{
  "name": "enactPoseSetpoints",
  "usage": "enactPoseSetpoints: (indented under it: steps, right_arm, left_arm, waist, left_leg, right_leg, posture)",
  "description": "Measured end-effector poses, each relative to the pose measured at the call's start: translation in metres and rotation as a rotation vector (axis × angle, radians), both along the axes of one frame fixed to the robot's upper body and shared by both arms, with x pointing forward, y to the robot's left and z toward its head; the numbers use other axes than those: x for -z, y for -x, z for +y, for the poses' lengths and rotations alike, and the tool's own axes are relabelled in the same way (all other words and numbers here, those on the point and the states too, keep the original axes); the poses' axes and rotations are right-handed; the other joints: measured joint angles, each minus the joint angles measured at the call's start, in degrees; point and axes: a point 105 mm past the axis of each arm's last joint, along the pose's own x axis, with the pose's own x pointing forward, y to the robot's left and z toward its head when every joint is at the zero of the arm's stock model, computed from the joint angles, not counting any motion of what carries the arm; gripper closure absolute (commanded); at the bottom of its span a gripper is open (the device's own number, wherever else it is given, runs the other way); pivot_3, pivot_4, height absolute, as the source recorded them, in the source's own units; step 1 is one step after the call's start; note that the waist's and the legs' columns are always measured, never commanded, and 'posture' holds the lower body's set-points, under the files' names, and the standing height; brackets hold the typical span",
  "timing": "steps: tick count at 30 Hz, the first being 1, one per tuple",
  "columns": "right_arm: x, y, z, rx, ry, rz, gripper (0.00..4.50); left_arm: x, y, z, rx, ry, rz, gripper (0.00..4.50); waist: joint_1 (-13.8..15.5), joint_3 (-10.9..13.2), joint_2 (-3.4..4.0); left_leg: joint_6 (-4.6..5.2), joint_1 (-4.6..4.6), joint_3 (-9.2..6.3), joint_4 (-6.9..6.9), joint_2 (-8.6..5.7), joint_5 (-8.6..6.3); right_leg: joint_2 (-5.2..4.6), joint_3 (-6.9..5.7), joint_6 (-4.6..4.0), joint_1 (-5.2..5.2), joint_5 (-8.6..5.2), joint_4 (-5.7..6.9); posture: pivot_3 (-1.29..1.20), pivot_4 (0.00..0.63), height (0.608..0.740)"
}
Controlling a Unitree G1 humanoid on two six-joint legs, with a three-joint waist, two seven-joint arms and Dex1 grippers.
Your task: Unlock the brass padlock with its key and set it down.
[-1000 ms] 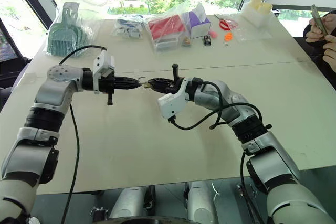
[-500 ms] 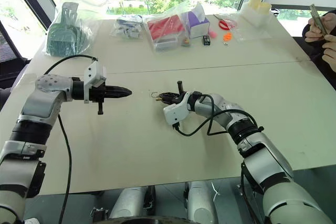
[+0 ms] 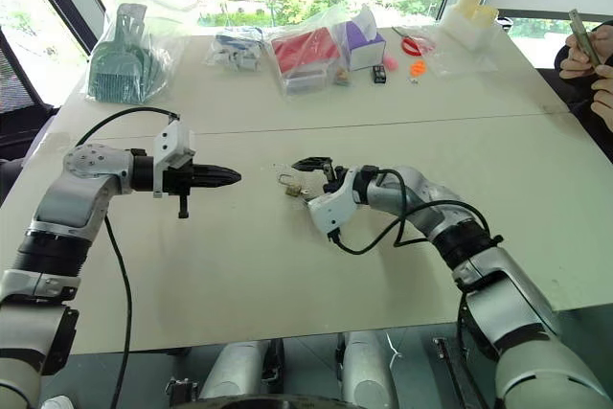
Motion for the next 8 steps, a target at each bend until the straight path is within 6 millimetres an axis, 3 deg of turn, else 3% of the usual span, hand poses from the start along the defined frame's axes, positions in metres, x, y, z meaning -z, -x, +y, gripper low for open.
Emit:
enactPoseSetpoints:
  steps: [8]
  right_arm:
    - [-0.031,0.013,-0.029,0.263,-0.275,0.508,0.08]
  left_arm:
    - [-0.001,0.007,-0.002,0.017,-0.006,-0.005,4.50]
  waist:
    - [-0.04,0.00,0.00]
  left_leg:
    - [0.02,0.02,0.00,0.00,0.03,-0.01]
  right_leg:
    - [0.00,0.00,-0.01,-0.01,0.00,0.02]
  posture:
    - [0.00,0.150,0.740]
